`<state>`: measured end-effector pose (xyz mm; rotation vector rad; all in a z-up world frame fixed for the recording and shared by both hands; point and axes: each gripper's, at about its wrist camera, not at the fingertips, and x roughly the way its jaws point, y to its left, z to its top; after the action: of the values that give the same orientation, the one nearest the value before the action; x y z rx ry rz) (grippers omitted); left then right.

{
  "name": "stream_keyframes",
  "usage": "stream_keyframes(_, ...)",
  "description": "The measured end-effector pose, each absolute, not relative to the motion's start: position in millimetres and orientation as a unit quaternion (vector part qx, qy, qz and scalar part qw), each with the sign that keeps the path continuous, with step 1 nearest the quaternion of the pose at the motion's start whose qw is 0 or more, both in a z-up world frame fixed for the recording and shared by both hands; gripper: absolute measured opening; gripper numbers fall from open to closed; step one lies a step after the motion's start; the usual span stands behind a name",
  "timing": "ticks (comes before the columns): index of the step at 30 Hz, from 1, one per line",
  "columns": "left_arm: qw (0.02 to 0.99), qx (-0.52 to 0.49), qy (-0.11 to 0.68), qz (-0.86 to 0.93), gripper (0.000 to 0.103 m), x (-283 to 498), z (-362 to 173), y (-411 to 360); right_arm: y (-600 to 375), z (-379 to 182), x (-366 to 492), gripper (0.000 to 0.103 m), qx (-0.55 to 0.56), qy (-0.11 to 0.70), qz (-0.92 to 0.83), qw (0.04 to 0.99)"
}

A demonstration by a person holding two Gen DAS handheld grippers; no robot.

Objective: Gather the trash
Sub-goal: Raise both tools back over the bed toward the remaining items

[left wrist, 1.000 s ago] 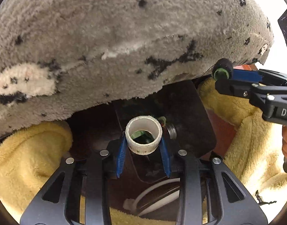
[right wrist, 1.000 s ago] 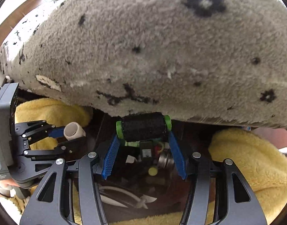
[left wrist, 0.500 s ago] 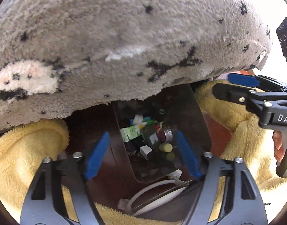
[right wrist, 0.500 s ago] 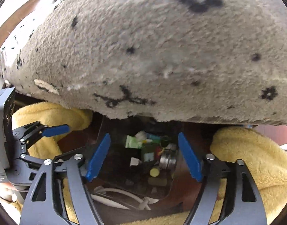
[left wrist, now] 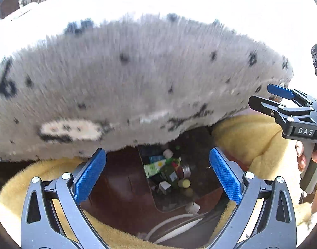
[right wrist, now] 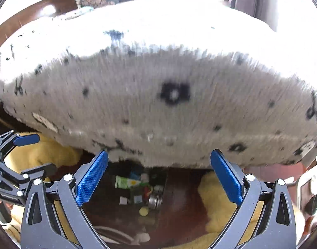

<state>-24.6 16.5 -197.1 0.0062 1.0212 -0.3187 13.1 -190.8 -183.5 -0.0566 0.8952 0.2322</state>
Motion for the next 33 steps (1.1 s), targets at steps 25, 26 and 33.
stream_keyframes(25, 0.921, 0.031, 0.368, -0.122, 0.095, 64.8, -71.6, 25.5, -192.2, -65.9, 92.2, 0.099, -0.046, 0.321, 0.116, 0.939)
stream_keyframes(26, 0.921, 0.031, 0.369, -0.121, 0.095, 71.5, -72.1, 26.2, -191.3, -66.2, 97.9, 0.099, -0.045, 0.324, 0.117, 0.938)
stream_keyframes(33, 0.917, 0.036, 0.384, -0.103, 0.095, 120.0, -80.5, 32.7, -186.5, -74.7, 155.7, 0.099, -0.034, 0.35, 0.117, 0.929)
